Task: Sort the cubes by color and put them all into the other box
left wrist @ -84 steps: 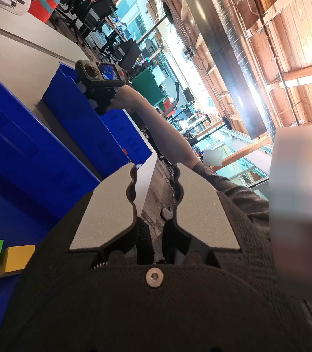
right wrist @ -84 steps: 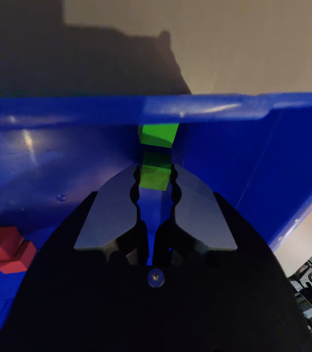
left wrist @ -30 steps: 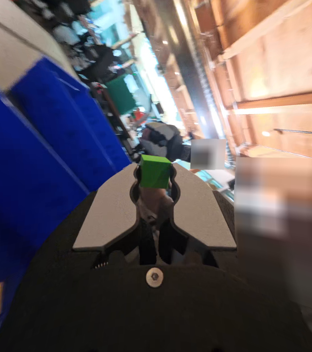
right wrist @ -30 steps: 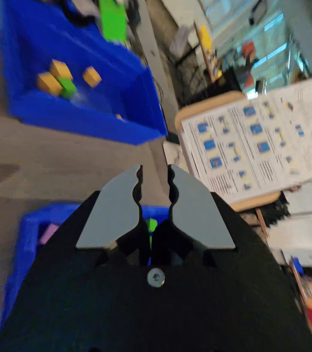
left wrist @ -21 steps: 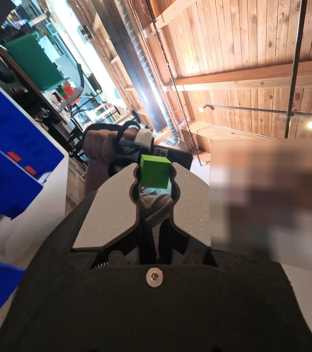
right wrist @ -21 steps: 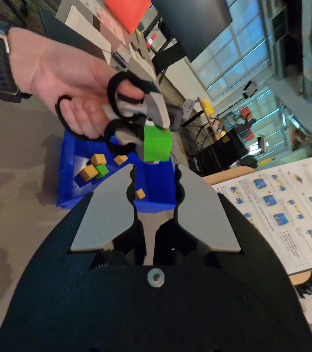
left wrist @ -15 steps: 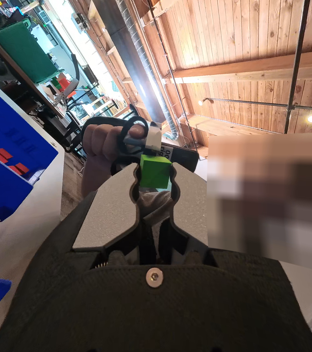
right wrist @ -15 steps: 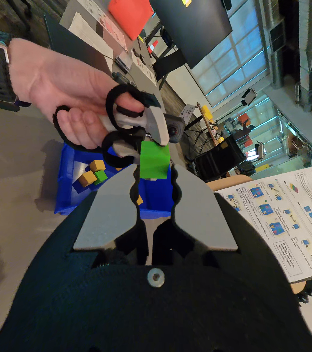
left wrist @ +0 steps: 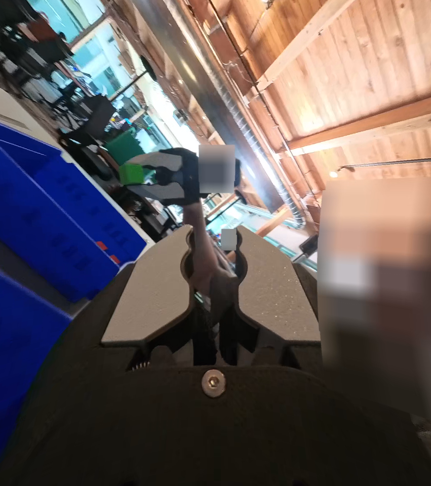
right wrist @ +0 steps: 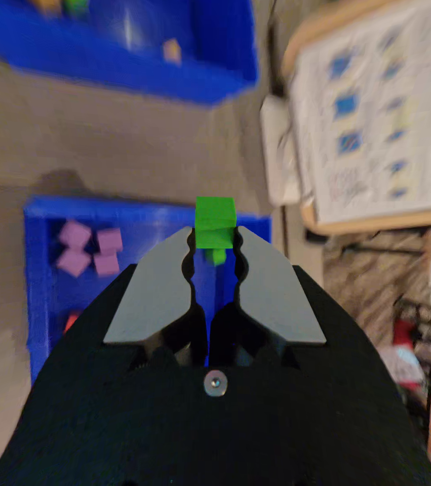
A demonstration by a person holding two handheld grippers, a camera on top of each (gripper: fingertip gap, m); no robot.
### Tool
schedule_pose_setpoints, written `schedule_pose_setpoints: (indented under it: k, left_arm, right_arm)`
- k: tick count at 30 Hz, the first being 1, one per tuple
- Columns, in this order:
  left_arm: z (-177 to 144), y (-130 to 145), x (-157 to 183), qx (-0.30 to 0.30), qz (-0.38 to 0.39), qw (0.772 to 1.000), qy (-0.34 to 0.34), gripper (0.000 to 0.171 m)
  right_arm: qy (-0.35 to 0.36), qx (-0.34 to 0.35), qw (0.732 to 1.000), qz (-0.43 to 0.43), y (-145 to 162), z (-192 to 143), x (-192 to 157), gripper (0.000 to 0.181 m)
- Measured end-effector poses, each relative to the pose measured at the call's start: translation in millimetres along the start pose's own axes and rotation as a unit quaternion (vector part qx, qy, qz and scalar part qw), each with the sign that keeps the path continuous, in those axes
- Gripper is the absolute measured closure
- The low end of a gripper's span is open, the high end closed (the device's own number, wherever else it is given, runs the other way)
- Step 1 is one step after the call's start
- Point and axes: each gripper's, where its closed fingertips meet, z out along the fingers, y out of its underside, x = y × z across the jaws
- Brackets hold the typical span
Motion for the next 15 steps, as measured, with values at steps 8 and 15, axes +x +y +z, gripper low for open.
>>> schedule_pose_setpoints:
  k: [8, 15]
  left_arm:
    - [-21.6, 5.7, 3.4, 0.005, 0.030, 0.999, -0.041, 0.148]
    - [-31.2, 0.5, 8.9, 0.010, 0.042, 0.998, -0.055, 0.149]
  right_arm:
    - [-0.165, -0.178, 0.970, 0.031, 103.8, 94.6, -20.1, 0.154]
    - [-0.212, -0.197, 0.955, 0.072, 123.2, 142.7, -26.6, 0.154]
